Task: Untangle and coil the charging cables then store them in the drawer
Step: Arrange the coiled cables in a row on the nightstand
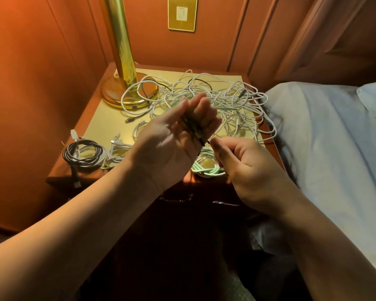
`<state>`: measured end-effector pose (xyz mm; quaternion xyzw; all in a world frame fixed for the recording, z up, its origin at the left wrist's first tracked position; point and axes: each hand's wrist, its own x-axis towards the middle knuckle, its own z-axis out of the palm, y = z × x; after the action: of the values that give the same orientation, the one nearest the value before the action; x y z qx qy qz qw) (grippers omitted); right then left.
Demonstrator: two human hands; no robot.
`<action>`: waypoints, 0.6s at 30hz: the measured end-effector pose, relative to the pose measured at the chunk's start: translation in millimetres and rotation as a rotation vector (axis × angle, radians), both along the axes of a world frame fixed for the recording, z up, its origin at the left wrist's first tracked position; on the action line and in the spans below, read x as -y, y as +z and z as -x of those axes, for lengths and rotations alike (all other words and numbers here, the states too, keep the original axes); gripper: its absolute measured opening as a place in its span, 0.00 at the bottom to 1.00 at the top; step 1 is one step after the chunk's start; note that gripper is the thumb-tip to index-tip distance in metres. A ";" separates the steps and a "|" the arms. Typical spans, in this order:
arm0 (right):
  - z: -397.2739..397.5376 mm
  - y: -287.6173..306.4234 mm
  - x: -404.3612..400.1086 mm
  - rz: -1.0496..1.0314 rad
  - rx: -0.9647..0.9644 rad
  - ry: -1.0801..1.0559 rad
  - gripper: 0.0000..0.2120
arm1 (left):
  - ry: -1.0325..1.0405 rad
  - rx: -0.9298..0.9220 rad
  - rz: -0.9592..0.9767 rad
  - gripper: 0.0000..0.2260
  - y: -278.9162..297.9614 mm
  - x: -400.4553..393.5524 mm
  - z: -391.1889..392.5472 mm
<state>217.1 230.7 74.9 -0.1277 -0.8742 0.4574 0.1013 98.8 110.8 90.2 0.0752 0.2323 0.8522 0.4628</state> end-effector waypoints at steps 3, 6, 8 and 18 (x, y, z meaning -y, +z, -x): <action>-0.5 0.4 4.0 -0.043 0.029 0.011 0.21 | 0.107 -0.050 0.062 0.20 -3.8 -3.9 9.3; -1.0 1.3 6.8 -0.109 0.006 0.007 0.22 | 0.131 -0.267 0.212 0.21 -11.5 -6.1 14.5; -1.3 2.8 7.3 -0.110 -0.004 0.009 0.22 | 0.172 -0.537 0.308 0.19 -15.2 -6.6 13.4; -14.5 13.9 2.3 0.028 -0.177 -0.006 0.15 | -0.037 -1.431 0.642 0.18 -24.2 6.1 31.1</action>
<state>231.6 228.4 88.8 -0.0911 -0.8549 0.4789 0.1776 67.7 104.7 66.0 0.4726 0.7076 0.4798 0.2140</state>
